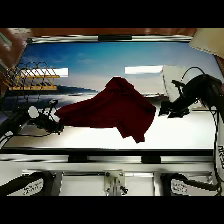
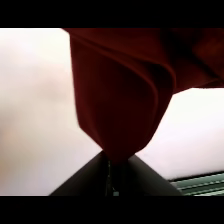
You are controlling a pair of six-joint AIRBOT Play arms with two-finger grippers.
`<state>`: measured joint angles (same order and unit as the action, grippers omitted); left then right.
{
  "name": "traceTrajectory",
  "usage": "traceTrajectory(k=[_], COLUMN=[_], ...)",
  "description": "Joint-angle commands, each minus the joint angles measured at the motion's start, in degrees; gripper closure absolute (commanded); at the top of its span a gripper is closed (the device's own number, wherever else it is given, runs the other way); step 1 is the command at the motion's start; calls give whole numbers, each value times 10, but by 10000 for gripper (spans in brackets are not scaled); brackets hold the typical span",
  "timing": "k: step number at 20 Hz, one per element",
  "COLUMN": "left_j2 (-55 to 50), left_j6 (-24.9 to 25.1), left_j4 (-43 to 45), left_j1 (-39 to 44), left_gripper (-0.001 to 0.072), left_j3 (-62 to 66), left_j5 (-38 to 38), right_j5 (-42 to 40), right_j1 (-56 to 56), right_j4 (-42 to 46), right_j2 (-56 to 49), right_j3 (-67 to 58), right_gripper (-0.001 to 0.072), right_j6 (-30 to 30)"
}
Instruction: Fold the shirts.
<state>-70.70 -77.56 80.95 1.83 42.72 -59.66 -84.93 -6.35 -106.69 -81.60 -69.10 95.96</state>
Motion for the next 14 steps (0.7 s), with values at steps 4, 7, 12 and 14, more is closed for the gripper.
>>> traceTrajectory(k=[4, 7, 12, 14], left_j2=[21, 40, 45, 46], left_j6=[2, 0, -3, -7], left_j4=[2, 2, 0, -7], left_j1=[-1, -2, -1, -1], left_gripper=[678, 677, 678, 677], left_j3=[28, 30, 30, 31], left_j5=[-52, -71, -120, -119], right_j5=[131, 160, 196, 220], right_j1=[-13, 5, 43, 60], right_j4=[-59, -110, -144, -160], right_j2=[-2, -24, -71, -72], right_j3=[134, 138, 138, 138], right_gripper=[54, 58, 82, 249], right_j6=[-41, -27, -27, -30])
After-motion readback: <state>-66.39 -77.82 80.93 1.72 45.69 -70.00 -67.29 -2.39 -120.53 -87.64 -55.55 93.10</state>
